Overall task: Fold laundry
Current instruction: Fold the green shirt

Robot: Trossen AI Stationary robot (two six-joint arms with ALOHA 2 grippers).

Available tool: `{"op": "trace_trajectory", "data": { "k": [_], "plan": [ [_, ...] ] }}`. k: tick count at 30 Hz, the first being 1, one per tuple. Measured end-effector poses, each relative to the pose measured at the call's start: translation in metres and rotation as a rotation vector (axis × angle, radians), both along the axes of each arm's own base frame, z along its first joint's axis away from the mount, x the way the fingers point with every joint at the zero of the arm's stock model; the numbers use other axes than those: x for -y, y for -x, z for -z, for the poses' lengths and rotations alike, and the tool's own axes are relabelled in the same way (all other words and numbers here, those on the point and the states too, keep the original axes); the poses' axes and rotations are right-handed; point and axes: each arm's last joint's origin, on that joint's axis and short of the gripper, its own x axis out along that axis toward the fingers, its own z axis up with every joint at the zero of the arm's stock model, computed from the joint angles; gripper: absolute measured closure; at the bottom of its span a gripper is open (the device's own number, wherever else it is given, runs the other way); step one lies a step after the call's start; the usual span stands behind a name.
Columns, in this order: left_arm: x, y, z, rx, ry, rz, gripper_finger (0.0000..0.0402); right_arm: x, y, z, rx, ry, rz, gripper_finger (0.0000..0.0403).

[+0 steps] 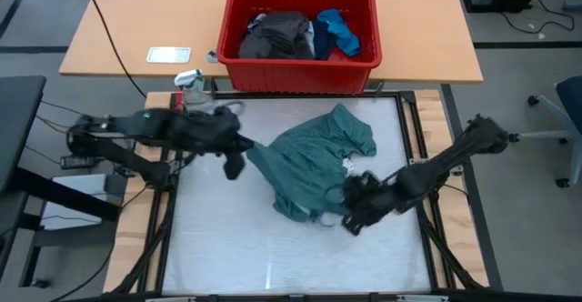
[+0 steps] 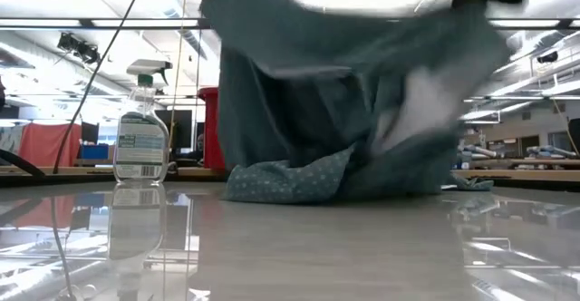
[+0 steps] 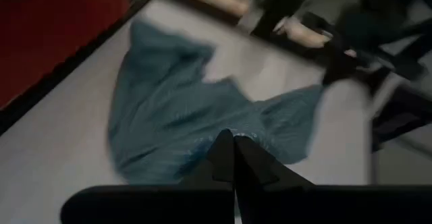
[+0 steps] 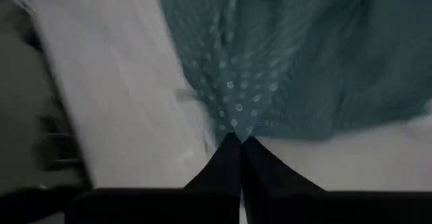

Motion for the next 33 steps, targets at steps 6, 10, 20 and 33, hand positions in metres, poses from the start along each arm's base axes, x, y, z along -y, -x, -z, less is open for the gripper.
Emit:
{"op": "trace_trajectory", "data": {
  "k": [6, 10, 20, 33],
  "plan": [
    [0.004, 0.041, -0.043, 0.329, 0.022, 0.09, 0.0401, 0.028, 0.039, -0.108, 0.284, 0.123, -0.017, 0.0401],
    [0.005, 0.064, -0.064, 0.509, 0.049, 0.115, 0.0401, 0.041, 0.057, -0.158, 0.439, 0.182, -0.057, 0.0401],
    [0.019, 0.067, -0.065, 0.526, 0.121, 0.147, 0.0401, 0.043, 0.058, -0.187, 0.48, 0.204, -0.149, 0.0402],
    [0.102, 0.015, 0.024, -0.204, 0.406, 0.204, 0.0401, -0.032, 0.005, -0.061, -0.322, -0.238, -0.487, 0.0403]
  ]
}}
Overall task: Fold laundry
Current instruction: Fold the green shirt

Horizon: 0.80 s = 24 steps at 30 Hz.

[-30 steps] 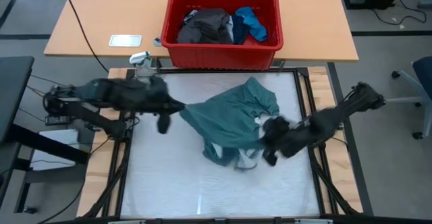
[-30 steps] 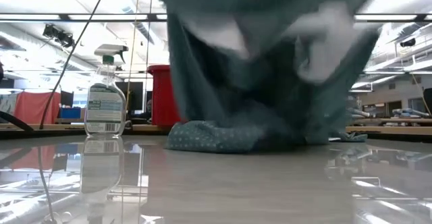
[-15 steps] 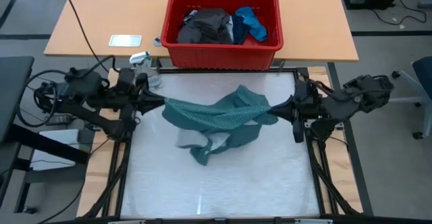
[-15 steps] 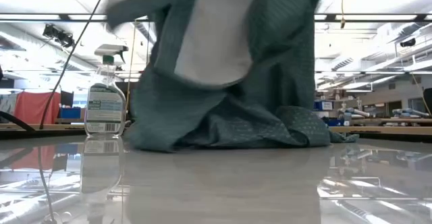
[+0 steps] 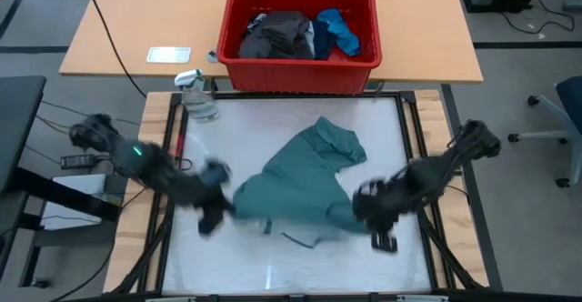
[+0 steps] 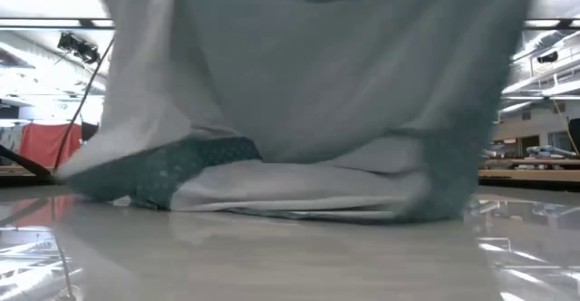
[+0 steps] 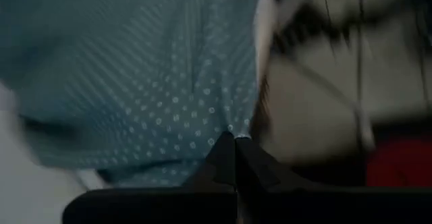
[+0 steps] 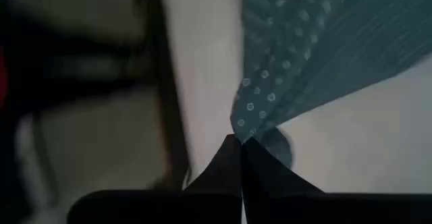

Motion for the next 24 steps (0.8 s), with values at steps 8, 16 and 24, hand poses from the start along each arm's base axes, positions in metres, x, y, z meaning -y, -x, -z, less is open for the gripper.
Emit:
{"op": "trace_trajectory", "data": {
  "k": [8, 16, 24],
  "plan": [
    [0.049, -0.048, 0.046, -0.17, 0.111, 0.175, 0.0392, -0.039, -0.001, 0.071, -0.291, -0.101, -0.181, 0.0382],
    [0.038, -0.047, 0.034, -0.135, 0.19, 0.089, 0.0317, -0.022, 0.0, 0.046, -0.125, -0.18, -0.14, 0.0262],
    [0.024, -0.037, 0.022, -0.078, 0.185, -0.137, 0.0248, 0.028, 0.0, 0.005, 0.318, 0.096, 0.103, 0.0179]
  ]
}}
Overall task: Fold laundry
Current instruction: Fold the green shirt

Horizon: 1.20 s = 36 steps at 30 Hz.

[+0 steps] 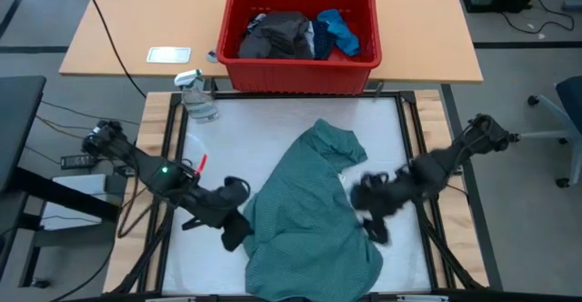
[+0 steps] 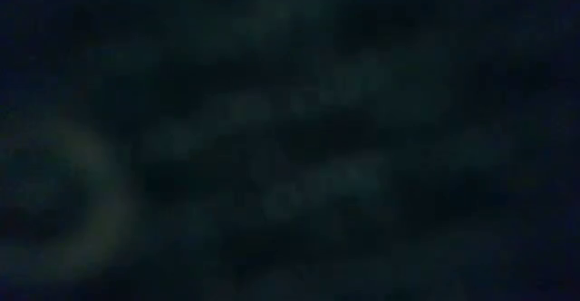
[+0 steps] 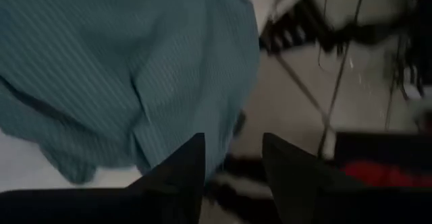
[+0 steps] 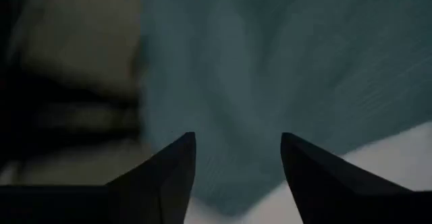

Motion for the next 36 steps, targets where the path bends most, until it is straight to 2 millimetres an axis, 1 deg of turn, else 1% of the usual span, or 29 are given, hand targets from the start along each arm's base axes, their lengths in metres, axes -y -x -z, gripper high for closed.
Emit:
{"op": "trace_trajectory", "data": {
  "k": [3, 5, 8, 10, 13, 15, 17, 19, 22, 26, 30, 33, 36],
  "plan": [
    [-0.006, 0.005, -0.005, 0.036, -0.036, -0.057, 0.0245, 0.025, -0.018, -0.001, 0.084, 0.077, 0.137, 0.0175],
    [-0.011, 0.011, -0.009, 0.055, -0.067, -0.093, 0.0245, 0.042, -0.035, 0.005, 0.12, 0.128, 0.204, 0.0175],
    [-0.019, 0.018, -0.009, 0.024, -0.138, -0.146, 0.0245, 0.067, -0.06, 0.026, 0.126, 0.184, 0.26, 0.0176],
    [-0.022, 0.021, -0.004, -0.024, -0.172, -0.166, 0.0245, 0.085, -0.075, 0.042, 0.127, 0.181, 0.278, 0.0176],
    [-0.019, 0.022, 0.001, -0.052, -0.213, -0.182, 0.0245, 0.112, -0.09, 0.07, 0.078, 0.189, 0.311, 0.0176],
    [-0.018, 0.02, 0.003, -0.055, -0.235, -0.19, 0.0247, 0.131, -0.093, 0.092, 0.01, 0.217, 0.351, 0.0176],
    [-0.016, 0.018, 0.007, -0.063, -0.263, -0.194, 0.0249, 0.147, -0.092, 0.112, -0.057, 0.255, 0.403, 0.0176],
    [-0.018, 0.015, 0.01, -0.069, -0.308, -0.211, 0.0251, 0.162, -0.087, 0.13, -0.118, 0.29, 0.455, 0.0176],
    [-0.028, 0.012, 0.012, -0.1, -0.367, -0.209, 0.0253, 0.181, -0.077, 0.153, -0.181, 0.294, 0.53, 0.0176],
    [-0.053, 0.0, 0.012, -0.117, -0.444, -0.179, 0.0253, 0.191, -0.06, 0.179, -0.267, 0.262, 0.598, 0.0179],
    [-0.083, -0.012, 0.012, -0.136, -0.472, -0.084, 0.0253, 0.187, -0.044, 0.199, -0.348, 0.2, 0.637, 0.0187],
    [-0.104, -0.019, 0.01, -0.124, -0.492, -0.031, 0.0253, 0.174, -0.035, 0.209, -0.418, 0.103, 0.639, 0.0192],
    [-0.125, -0.022, 0.011, -0.136, -0.518, 0.003, 0.0253, 0.148, -0.029, 0.209, -0.476, -0.01, 0.609, 0.0194]
  ]
}}
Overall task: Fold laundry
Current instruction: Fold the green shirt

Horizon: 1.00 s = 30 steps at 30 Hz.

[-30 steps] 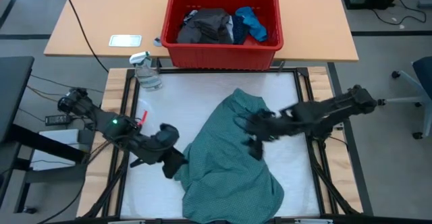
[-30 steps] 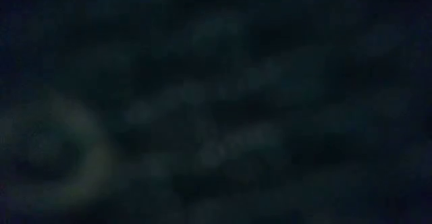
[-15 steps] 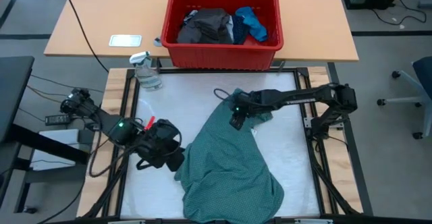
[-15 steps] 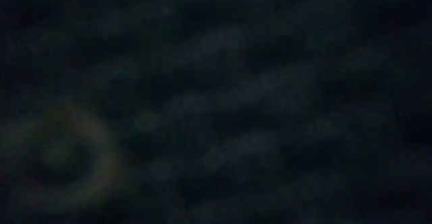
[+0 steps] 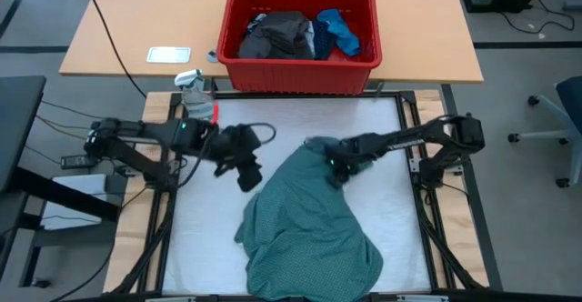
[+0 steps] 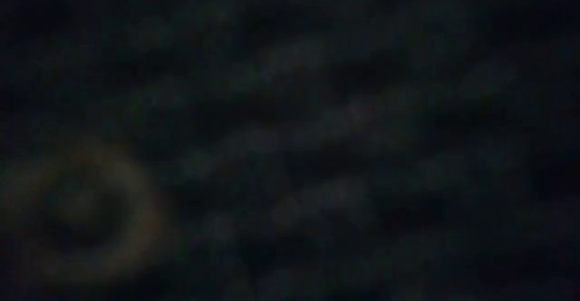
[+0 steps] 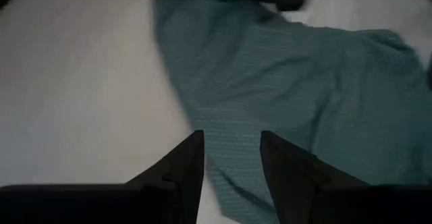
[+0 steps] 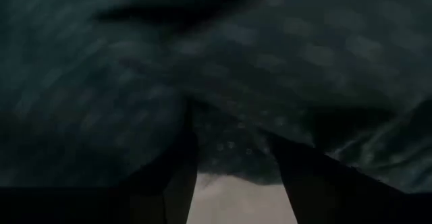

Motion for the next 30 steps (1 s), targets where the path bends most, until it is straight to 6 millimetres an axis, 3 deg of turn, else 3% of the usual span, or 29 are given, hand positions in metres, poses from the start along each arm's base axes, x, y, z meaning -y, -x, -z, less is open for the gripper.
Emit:
{"op": "trace_trajectory", "data": {
  "k": [5, 8, 13, 18, 22, 26, 30],
  "plan": [
    [-0.022, -0.001, 0.003, -0.022, -0.014, 0.058, 0.0253, -0.05, 0.012, -0.03, 0.05, -0.123, 0.011, 0.0195],
    [-0.031, -0.004, 0.02, -0.003, 0.042, 0.084, 0.0253, -0.068, 0.018, -0.06, 0.154, -0.158, 0.045, 0.0195],
    [-0.04, 0.003, 0.063, 0.034, 0.125, 0.079, 0.0253, -0.069, 0.025, -0.099, 0.34, -0.092, 0.092, 0.0195],
    [-0.038, 0.025, 0.096, 0.049, 0.181, 0.027, 0.0253, -0.053, 0.015, -0.12, 0.489, 0.008, 0.075, 0.0195],
    [-0.036, 0.045, 0.113, 0.099, 0.208, -0.007, 0.0253, -0.029, -0.007, -0.108, 0.517, 0.099, 0.034, 0.0195],
    [-0.036, 0.057, 0.13, 0.155, 0.244, -0.05, 0.0253, -0.005, -0.021, -0.076, 0.362, 0.177, 0.053, 0.0195],
    [-0.031, 0.057, 0.146, 0.218, 0.271, -0.045, 0.0253, -0.001, -0.02, -0.047, 0.148, 0.234, 0.044, 0.0195]
  ]
}}
